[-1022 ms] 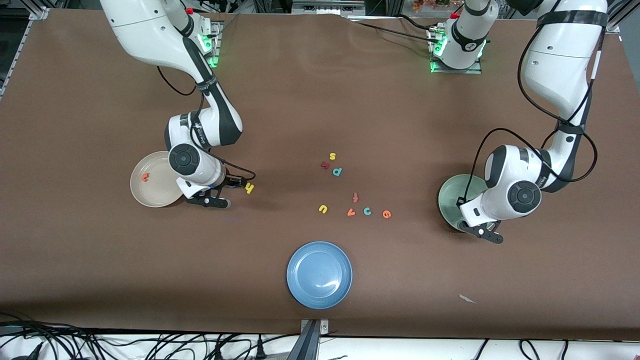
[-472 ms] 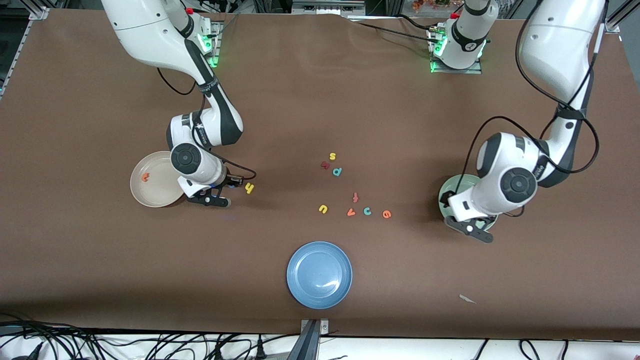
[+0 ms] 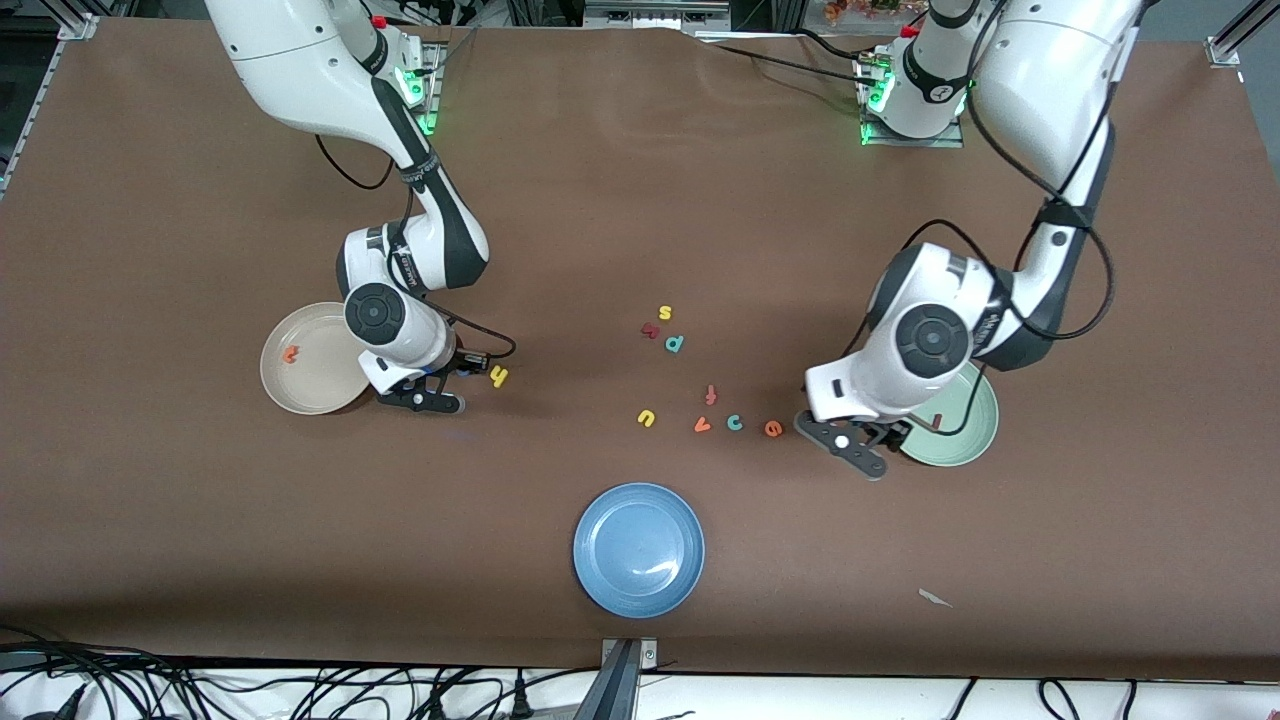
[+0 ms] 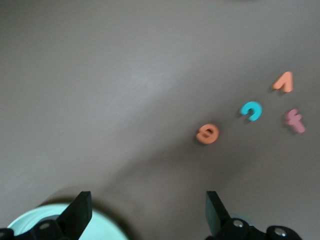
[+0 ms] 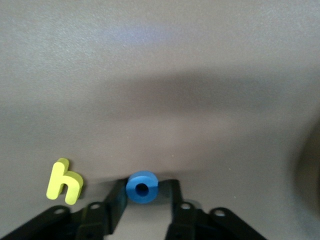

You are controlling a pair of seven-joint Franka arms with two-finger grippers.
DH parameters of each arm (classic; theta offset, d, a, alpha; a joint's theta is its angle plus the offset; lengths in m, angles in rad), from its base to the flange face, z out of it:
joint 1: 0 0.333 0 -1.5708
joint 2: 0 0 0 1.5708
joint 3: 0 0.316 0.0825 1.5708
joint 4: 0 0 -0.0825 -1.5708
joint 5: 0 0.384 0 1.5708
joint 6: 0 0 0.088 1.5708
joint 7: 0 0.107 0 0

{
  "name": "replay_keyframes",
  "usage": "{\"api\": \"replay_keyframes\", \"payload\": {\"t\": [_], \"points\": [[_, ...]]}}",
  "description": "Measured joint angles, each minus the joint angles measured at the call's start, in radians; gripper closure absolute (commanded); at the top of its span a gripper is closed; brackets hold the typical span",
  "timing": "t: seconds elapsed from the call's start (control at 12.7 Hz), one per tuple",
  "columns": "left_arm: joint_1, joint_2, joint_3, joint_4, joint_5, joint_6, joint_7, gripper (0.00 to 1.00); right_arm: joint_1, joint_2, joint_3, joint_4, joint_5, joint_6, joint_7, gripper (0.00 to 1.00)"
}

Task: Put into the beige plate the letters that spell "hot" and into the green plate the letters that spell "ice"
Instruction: 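Place the blue o on the white plate while the left gripper reaches letters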

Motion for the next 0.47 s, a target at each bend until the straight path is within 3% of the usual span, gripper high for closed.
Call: {"api": "replay_keyframes", "payload": {"t": [0.16,0.31,0.47], "points": [[-0.045,0.042,-0.001,0.022,0.0,0.001,-0.002,0.0,0.001,-0.001,0.002,0.0,0.001,0.003,0.001,0.94],[-0.063,0.067,-0.001,0.029,0.0,0.017,-0.005,0.01,0.001,-0.002,0.002,0.0,0.001,0.002,0.001,0.95],[-0.063,0.08,0.002,0.032,0.0,0.034,-0.016,0.08,0.001,-0.003,-0.001,0.004,0.001,-0.003,0.001,0.94]]}}
